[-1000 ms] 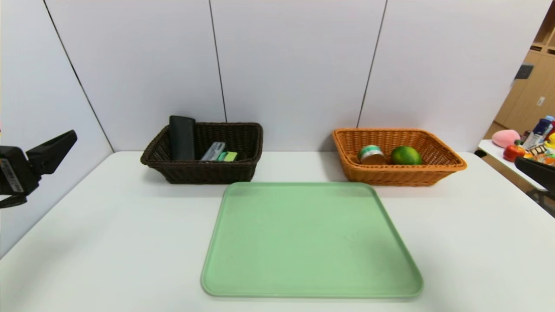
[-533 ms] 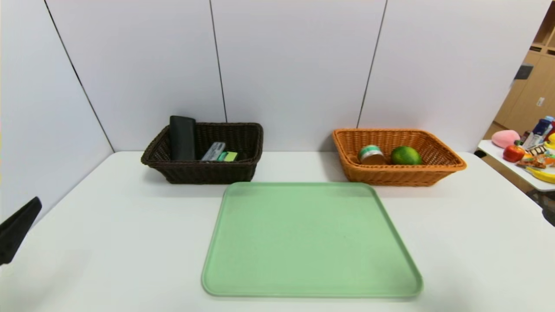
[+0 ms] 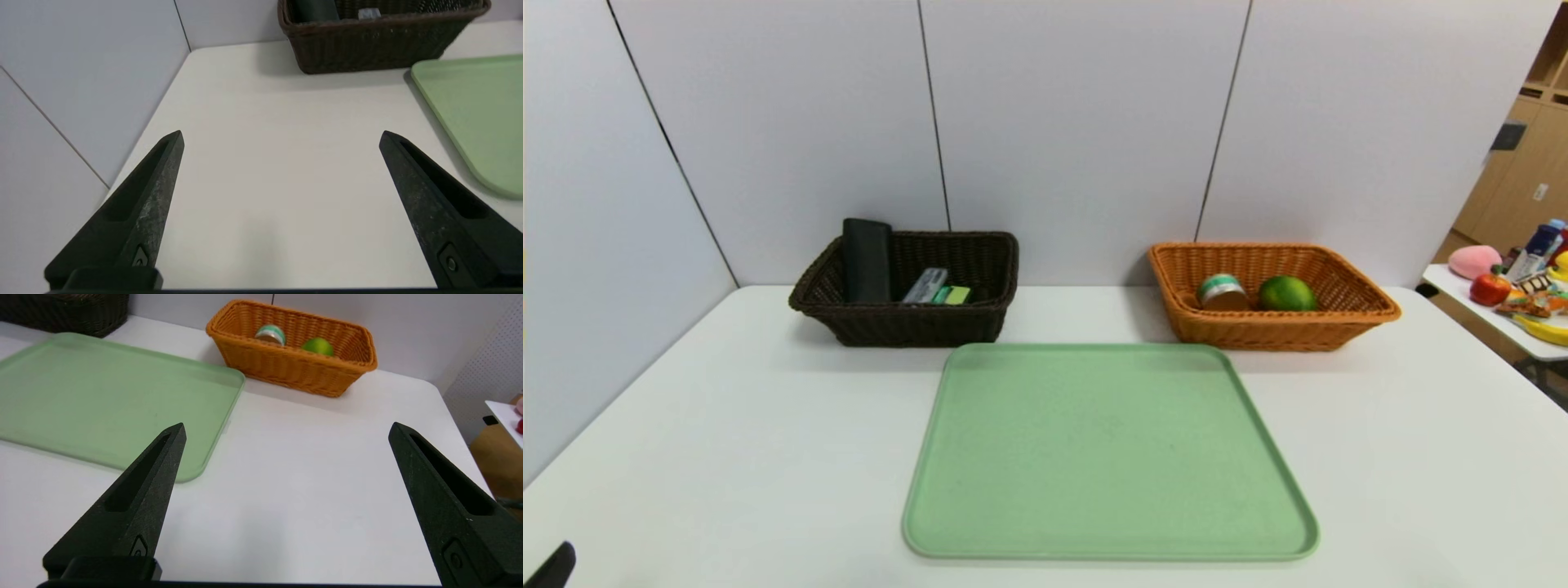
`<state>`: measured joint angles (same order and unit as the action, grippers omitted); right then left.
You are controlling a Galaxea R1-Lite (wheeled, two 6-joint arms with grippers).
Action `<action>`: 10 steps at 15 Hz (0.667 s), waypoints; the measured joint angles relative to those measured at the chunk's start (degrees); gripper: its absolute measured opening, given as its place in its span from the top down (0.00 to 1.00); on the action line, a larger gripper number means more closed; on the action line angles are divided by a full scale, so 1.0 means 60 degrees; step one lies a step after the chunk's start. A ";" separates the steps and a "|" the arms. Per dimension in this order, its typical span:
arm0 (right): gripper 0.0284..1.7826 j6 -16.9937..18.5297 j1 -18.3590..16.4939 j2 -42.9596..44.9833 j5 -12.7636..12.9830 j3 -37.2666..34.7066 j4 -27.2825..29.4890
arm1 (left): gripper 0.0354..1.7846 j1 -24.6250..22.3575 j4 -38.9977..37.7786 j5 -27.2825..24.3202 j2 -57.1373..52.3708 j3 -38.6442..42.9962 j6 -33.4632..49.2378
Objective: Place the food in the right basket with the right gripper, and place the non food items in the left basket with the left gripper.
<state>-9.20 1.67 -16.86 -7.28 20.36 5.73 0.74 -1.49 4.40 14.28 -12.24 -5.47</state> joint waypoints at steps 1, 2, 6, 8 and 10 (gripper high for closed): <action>0.04 0.0000 -0.0081 0.0522 -0.0004 -0.0122 0.0404 | 0.06 -0.0002 0.0514 -0.0081 -0.0429 0.0010 0.0008; 0.04 -0.0004 -0.0142 0.0941 -0.0012 -0.0256 0.0634 | 0.06 -0.0010 0.0941 -0.0114 -0.0831 0.0024 0.0008; 0.04 -0.0372 -0.0238 0.2383 0.0033 -0.1422 0.0417 | 0.06 -0.0020 0.1703 -0.0244 -0.2026 0.0203 -0.0028; 0.04 -0.0488 -0.0252 0.2627 0.0134 -0.2099 -0.0098 | 0.06 -0.0020 0.1601 -0.0238 -0.2255 0.0549 -0.0138; 0.04 -0.0630 -0.0252 0.2747 0.0461 -0.2875 -0.0910 | 0.06 -0.0020 0.1284 -0.0252 -0.2349 0.1109 -0.0221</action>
<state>-12.98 0.16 -0.38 -4.51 3.11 0.27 0.62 6.22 2.89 0.18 -5.58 -6.80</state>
